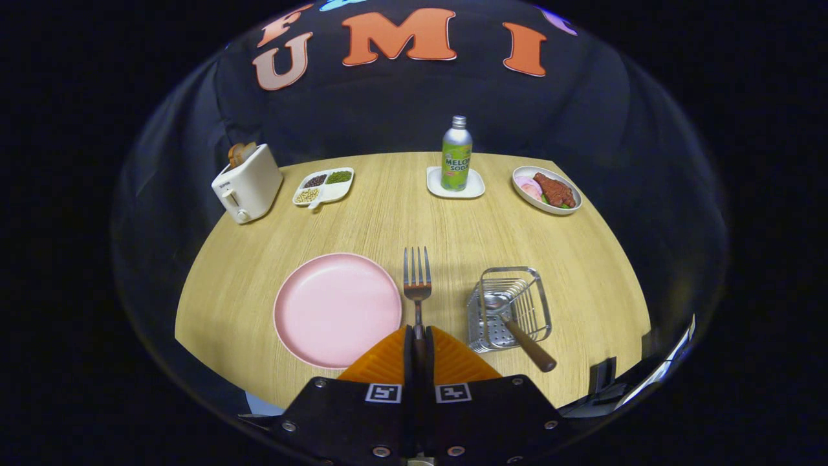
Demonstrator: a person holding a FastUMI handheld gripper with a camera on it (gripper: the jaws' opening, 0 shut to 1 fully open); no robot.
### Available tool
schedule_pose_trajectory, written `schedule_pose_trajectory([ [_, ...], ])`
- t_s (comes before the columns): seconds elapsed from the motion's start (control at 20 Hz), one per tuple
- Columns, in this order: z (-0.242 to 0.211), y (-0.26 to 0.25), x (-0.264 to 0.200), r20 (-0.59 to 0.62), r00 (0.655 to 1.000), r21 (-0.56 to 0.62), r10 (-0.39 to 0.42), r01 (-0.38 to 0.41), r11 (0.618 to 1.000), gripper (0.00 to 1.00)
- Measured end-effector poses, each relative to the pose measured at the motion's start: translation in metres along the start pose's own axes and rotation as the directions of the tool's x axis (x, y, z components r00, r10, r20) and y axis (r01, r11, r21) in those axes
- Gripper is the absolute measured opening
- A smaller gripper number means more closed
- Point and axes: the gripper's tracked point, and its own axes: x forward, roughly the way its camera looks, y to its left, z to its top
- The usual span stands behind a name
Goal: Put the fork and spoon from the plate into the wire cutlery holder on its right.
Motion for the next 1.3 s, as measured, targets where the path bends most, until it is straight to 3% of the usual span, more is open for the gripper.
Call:
schedule_pose_trajectory([
  [0.15, 0.015, -0.028, -0.012, 0.006, 0.997, -0.084, -0.074, 0.075, 0.994, 0.05],
  [0.5, 0.014, -0.065, -0.014, -0.123, 0.989, -0.135, -0.083, 0.066, 0.989, 0.05],
  [0.75, 0.002, -0.084, -0.008, -0.246, 0.965, -0.159, -0.09, 0.051, 0.986, 0.05],
  [1.3, -0.014, -0.093, 0.022, -0.519, 0.85, -0.234, -0.09, -0.04, 0.971, 0.05],
])
